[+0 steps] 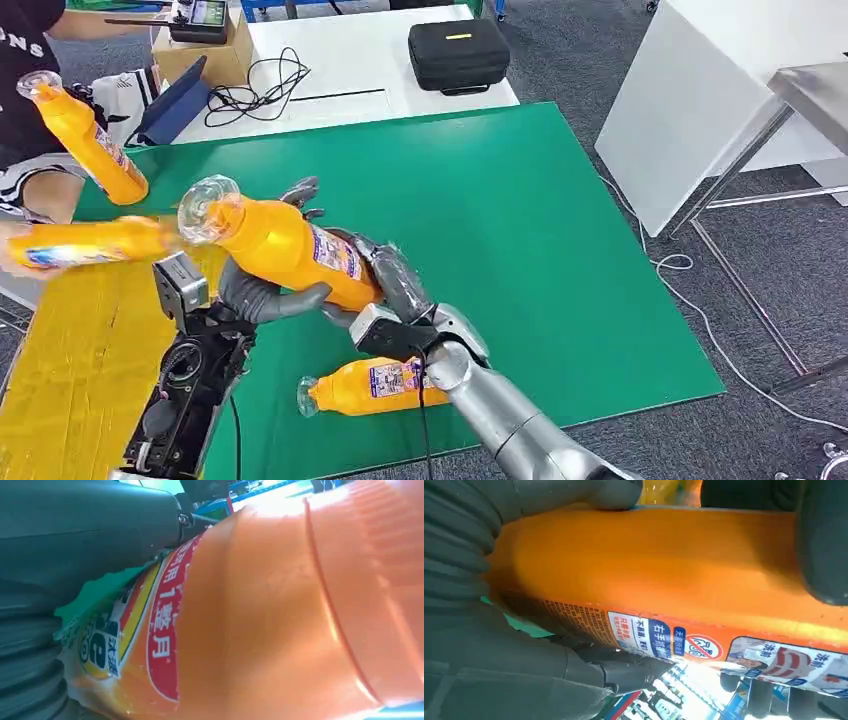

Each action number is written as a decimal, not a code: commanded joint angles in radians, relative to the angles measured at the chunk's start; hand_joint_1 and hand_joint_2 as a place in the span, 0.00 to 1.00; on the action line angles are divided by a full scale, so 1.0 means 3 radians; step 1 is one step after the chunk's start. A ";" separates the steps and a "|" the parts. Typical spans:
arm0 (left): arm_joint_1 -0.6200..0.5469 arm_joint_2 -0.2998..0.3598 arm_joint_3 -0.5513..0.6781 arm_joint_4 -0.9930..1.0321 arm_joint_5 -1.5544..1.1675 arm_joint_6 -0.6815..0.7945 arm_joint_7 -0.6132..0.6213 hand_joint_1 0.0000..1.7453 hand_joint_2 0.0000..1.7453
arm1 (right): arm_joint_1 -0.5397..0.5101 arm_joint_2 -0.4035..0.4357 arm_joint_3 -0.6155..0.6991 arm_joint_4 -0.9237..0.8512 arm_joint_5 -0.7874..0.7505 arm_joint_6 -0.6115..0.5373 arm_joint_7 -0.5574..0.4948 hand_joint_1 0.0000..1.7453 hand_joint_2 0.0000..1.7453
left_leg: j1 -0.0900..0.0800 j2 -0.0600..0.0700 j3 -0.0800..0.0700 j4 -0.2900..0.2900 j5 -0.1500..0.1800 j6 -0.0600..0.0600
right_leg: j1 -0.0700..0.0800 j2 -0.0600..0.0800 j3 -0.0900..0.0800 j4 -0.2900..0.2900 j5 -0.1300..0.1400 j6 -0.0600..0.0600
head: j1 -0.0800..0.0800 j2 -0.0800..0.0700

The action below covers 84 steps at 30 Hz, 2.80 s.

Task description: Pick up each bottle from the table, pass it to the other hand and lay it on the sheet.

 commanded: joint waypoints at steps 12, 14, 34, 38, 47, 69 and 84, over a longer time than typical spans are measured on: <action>-0.0133 0.0072 0.0040 0.0141 0.0061 0.0035 0.0002 1.00 1.00 | -0.0108 -0.0046 0.0251 0.0273 -0.0016 -0.0014 -0.0034 1.00 1.00 | 0.0006 0.0007 0.0019 0.0001 -0.0009 -0.0008 | 0.0007 0.0001 0.0019 -0.0002 -0.0007 -0.0006 | 0.0000 0.0000; -0.0117 0.0076 0.0057 0.0122 0.0080 0.0036 -0.0006 1.00 1.00 | -0.0111 -0.0052 0.0245 0.0274 -0.0025 -0.0018 -0.0032 1.00 1.00 | 0.0007 0.0009 0.0021 0.0003 -0.0011 -0.0009 | 0.0008 0.0002 0.0021 -0.0001 -0.0008 -0.0007 | 0.0000 0.0000; 0.0031 0.0173 0.0325 -0.0547 -0.0350 0.0340 -0.0025 1.00 1.00 | 0.0254 -0.0482 -0.0165 -0.1364 0.0490 -0.0755 0.0463 0.00 1.00 | 0.0005 0.0005 0.0011 0.0006 -0.0011 -0.0007 | 0.0006 -0.0001 0.0012 0.0003 -0.0009 -0.0005 | 0.0000 0.0000; 0.0016 0.0203 0.0385 -0.0580 -0.0883 0.0726 0.0033 1.00 1.00 | 0.0401 -0.0537 -0.0329 -0.1508 0.0705 -0.0960 0.0579 0.00 1.00 | 0.0009 0.0004 0.0020 0.0007 -0.0014 -0.0011 | 0.0010 -0.0004 0.0024 0.0000 -0.0012 -0.0008 | 0.0000 0.0000; -0.0272 0.0309 0.0265 -0.0181 -0.2790 0.1796 0.0647 1.00 1.00 | 0.0551 -0.0553 -0.0445 -0.1754 0.1340 -0.1082 0.0862 0.00 1.00 | 0.0006 -0.0005 0.0012 0.0004 -0.0008 -0.0008 | 0.0007 -0.0011 0.0016 0.0000 -0.0009 -0.0006 | 0.0000 0.0000; -0.1544 0.0588 0.0114 0.2405 -0.5252 0.0716 0.1776 1.00 1.00 | 0.0408 -0.0574 -0.0452 -0.1573 0.1600 -0.0928 0.1091 0.00 1.00 | 0.0005 0.0004 0.0012 0.0002 -0.0001 -0.0009 | 0.0007 -0.0001 0.0011 0.0000 0.0001 -0.0013 | 0.0000 0.0000; -0.1604 0.0579 0.0234 0.2957 -0.5248 0.0658 0.1792 0.00 1.00 | 0.0330 -0.0524 -0.0399 -0.1420 0.1615 -0.0831 0.1135 0.00 1.00 | 0.0005 0.0009 0.0009 0.0002 -0.0001 -0.0009 | 0.0007 0.0004 0.0008 -0.0001 0.0003 -0.0013 | 0.0001 0.0000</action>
